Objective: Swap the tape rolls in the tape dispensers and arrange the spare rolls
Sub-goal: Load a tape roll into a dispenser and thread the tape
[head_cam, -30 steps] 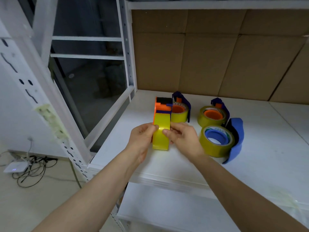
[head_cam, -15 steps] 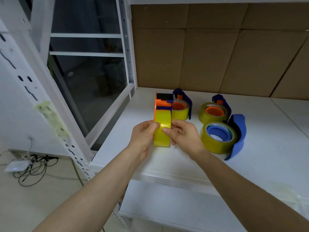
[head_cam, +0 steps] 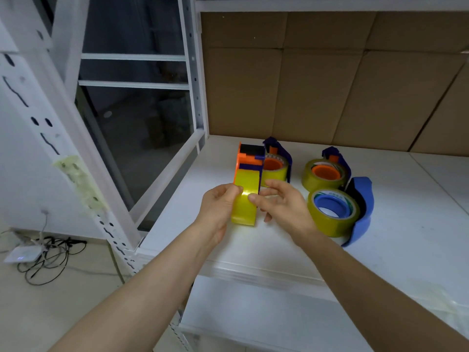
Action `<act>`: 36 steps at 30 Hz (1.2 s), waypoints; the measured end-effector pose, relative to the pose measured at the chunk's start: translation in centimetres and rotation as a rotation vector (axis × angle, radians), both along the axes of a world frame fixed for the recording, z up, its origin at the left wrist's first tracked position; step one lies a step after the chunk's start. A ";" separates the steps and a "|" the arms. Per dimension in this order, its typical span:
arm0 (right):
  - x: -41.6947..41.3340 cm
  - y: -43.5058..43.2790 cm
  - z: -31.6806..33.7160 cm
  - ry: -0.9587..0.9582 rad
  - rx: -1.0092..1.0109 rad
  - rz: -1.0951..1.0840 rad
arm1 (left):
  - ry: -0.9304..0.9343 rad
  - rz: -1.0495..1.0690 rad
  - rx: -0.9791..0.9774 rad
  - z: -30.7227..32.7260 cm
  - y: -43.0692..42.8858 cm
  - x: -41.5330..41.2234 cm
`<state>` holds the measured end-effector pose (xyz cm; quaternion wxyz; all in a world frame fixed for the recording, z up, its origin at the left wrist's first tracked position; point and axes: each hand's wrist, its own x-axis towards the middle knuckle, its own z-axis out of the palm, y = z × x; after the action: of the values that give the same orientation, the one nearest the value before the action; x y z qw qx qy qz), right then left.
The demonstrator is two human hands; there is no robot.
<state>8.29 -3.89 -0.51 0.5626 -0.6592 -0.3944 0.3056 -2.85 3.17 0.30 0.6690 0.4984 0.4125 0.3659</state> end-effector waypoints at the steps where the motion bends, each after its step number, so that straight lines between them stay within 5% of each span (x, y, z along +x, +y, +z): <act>1: 0.1 0.2 0.1 -0.047 0.001 0.029 | -0.002 -0.004 0.001 0.0 0.0 0.0; 11: -0.8 -0.3 -1.3 -0.424 0.052 0.023 | 0.034 0.031 -0.028 0.2 0.1 0.3; 24: -0.3 -0.7 0.8 -0.630 -0.083 -0.014 | 0.019 0.046 0.020 0.2 -0.7 0.0; 28: 1.0 0.2 3.9 -0.831 0.051 -0.033 | 0.026 0.029 0.020 0.2 -0.6 -0.1; 36: -0.4 1.7 4.9 -1.176 -0.085 0.103 | -0.023 -0.078 -0.016 -0.2 -0.1 -0.9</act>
<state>7.84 -2.17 4.36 0.2072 -0.7198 -0.6591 -0.0685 -3.74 3.09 0.13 0.6913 0.5045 0.3880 0.3420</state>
